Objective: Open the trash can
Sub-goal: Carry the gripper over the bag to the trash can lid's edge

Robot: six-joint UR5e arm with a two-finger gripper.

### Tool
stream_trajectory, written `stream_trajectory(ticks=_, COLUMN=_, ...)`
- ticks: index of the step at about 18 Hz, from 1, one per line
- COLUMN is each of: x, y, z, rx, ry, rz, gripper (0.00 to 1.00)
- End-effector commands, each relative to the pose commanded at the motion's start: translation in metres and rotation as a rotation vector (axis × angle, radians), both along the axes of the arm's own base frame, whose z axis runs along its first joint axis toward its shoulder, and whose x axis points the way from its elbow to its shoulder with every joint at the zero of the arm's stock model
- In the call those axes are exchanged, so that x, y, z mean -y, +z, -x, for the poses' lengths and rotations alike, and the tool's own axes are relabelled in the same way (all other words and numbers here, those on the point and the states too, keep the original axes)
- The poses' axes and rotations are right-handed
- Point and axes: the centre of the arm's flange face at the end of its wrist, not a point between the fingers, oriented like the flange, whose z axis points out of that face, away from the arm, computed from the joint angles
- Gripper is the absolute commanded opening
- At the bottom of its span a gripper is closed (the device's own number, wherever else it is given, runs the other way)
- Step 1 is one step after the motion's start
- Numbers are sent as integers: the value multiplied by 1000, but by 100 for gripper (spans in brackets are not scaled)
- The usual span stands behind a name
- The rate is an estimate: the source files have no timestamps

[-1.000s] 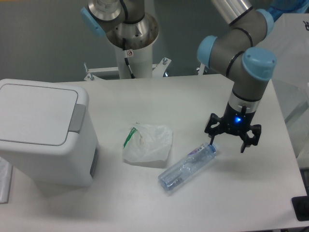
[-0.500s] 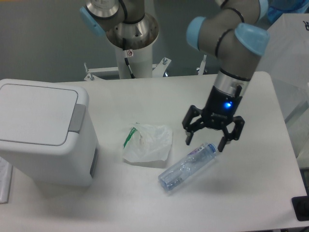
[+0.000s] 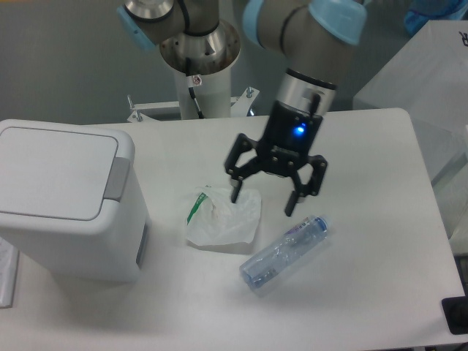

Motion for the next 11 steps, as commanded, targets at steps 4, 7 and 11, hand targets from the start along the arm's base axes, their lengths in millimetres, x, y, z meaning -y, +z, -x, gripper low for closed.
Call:
stream_trajectory(ticks=4, x=-11, y=-7, z=-35, rx=35, ry=-18, rz=16, gripper=100)
stream_trajectory(ticks=7, x=-19, y=-4, z=-50, rx=34, ry=-41, rz=13, gripper=100)
stream_trajectory(ticks=11, x=-25, y=-5, z=-79, rx=40, ry=-83, rz=17, gripper=100)
